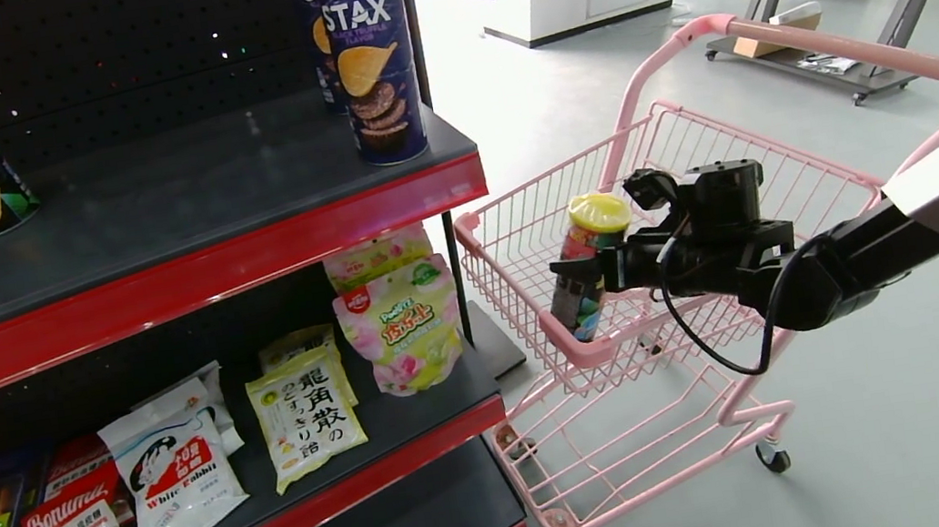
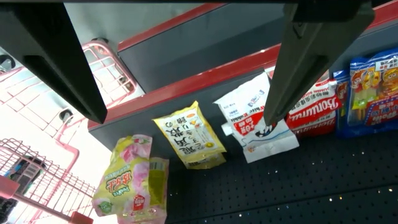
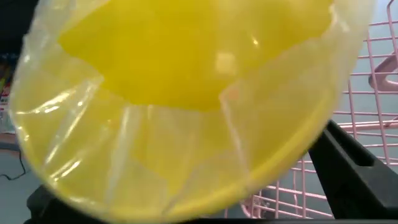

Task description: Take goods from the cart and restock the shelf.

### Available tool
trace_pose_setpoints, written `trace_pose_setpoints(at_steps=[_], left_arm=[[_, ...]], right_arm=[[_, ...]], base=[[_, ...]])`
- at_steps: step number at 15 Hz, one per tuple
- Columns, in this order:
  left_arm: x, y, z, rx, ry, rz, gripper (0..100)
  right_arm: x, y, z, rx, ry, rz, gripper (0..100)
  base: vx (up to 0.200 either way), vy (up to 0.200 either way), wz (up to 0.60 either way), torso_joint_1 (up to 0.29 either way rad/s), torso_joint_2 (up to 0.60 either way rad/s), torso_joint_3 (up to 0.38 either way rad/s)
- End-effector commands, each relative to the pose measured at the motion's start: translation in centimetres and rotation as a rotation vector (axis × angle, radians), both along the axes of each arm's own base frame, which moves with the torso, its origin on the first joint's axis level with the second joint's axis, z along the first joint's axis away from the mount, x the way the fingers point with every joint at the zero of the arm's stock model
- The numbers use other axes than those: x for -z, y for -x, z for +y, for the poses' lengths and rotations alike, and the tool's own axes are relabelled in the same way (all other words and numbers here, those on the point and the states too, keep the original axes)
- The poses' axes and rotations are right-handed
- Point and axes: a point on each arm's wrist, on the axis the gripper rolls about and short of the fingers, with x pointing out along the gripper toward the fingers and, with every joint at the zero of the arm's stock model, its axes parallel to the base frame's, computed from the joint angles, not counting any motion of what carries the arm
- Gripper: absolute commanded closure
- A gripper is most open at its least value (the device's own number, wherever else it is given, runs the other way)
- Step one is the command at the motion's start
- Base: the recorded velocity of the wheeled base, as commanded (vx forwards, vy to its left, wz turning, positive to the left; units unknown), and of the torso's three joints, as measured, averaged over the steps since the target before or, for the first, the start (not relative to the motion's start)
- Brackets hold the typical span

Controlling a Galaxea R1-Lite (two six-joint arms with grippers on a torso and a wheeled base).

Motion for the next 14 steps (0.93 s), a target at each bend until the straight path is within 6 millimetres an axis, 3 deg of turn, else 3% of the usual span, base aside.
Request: trace_pose_setpoints(at_steps=[1,2,3,7,9,10,11,12,13,14], left_arm=[[0.0,0.0,0.0,0.000,0.000,0.001,0],[0.0,0.0,0.0,0.000,-0.001,0.001,0],[0.0,0.0,0.0,0.002,0.000,0.001,0],[0.0,0.0,0.0,0.002,0.000,0.001,0],[0.0,0.0,0.0,0.000,0.000,0.001,0],[0.0,0.0,0.0,0.000,0.000,0.001,0],[0.0,0.0,0.0,0.000,0.000,0.001,0],[0.0,0.0,0.0,0.002,0.000,0.001,0],[0.0,0.0,0.0,0.000,0.002,0.003,0],[0.0,0.0,0.0,0.002,0.002,0.003,0]], right_arm=[[0.3,-0.4,-0.2,0.007,0.000,0.001,0],[0.2,-0.7,-0.2,0.009,-0.002,-0.006,0],[0.4,-0.9,-0.1,0.010,-0.002,-0.008,100],[0.2,-1.2,-0.1,0.015,-0.019,-0.009,100],[-1.5,-0.8,-0.3,0.049,-0.016,-0.052,100],[-3.6,-0.3,-0.6,0.072,-0.024,-0.099,100],[-4.3,-0.1,-0.6,0.074,-0.028,-0.114,100],[-9.1,2.1,-1.2,0.077,-0.057,-0.210,100],[-11.0,3.1,-1.5,0.077,-0.066,-0.238,100],[-14.7,5.9,-2.2,0.074,-0.078,-0.274,100]], base=[[0.000,0.000,0.00,0.000,0.00,0.000],[0.000,0.000,0.00,0.000,0.00,0.000],[0.000,0.000,0.00,0.000,0.00,0.000],[0.000,0.000,0.00,0.000,0.00,0.000],[0.000,0.000,0.00,0.000,0.00,0.000],[0.000,0.000,0.00,0.000,0.00,0.000],[0.000,0.000,0.00,0.000,0.00,0.000],[0.000,0.000,0.00,0.000,0.00,0.000],[0.000,0.000,0.00,0.000,0.00,0.000],[0.000,0.000,0.00,0.000,0.00,0.000]])
